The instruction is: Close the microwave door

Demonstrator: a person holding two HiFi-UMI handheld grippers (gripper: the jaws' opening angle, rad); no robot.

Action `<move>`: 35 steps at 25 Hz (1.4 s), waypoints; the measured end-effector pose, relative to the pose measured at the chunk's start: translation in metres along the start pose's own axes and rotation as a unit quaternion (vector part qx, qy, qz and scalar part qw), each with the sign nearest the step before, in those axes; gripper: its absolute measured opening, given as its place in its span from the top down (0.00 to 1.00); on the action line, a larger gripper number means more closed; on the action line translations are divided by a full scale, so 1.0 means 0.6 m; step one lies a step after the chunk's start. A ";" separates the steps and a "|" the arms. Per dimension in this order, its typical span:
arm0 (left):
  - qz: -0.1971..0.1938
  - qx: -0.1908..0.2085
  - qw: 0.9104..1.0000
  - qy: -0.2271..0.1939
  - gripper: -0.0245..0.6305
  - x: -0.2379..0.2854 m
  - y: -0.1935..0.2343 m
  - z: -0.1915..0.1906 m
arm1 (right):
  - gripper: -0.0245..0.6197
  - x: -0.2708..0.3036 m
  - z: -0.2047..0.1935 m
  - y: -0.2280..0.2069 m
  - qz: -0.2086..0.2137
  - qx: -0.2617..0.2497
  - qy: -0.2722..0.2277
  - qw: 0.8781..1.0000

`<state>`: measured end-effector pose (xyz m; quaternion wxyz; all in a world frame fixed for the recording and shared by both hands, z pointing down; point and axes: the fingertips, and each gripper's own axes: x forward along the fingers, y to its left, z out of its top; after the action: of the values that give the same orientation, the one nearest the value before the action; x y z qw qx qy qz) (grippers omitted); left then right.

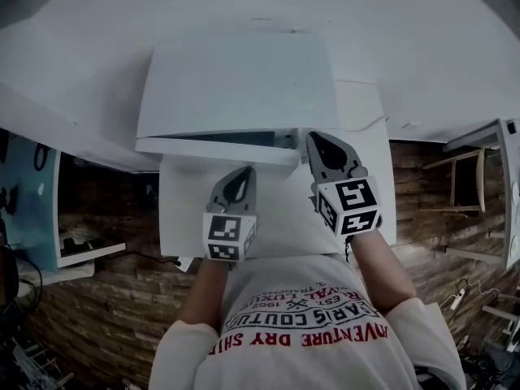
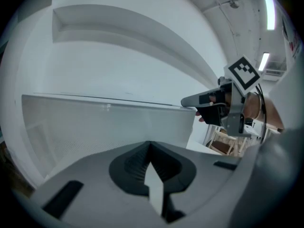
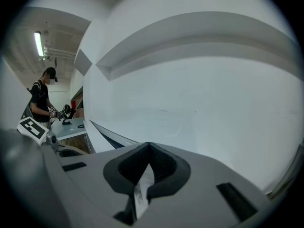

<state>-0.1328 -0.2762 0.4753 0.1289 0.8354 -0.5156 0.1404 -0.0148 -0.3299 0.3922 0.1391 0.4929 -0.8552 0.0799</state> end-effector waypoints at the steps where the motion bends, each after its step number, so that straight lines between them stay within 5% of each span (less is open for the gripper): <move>1: -0.003 0.003 1.000 0.001 0.97 0.005 0.001 0.001 | 0.95 0.000 0.000 0.000 -0.002 -0.003 0.000 1.000; 10: -0.006 0.000 1.000 -0.003 0.97 0.028 0.010 0.011 | 0.94 -0.002 -0.002 -0.001 -0.010 -0.001 -0.004 1.000; 15: 0.006 -0.004 1.000 -0.009 0.97 0.032 0.011 0.017 | 0.95 -0.002 -0.001 -0.006 0.000 0.044 -0.011 0.999; 35: -0.001 0.005 1.000 -0.014 0.97 0.053 0.019 0.023 | 0.95 -0.001 -0.002 -0.006 0.000 0.041 -0.012 0.999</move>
<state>-0.1282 -0.3125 0.4750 0.1171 0.8385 -0.5157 0.1311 -0.0112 -0.3312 0.3933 0.1091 0.4992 -0.8527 0.1088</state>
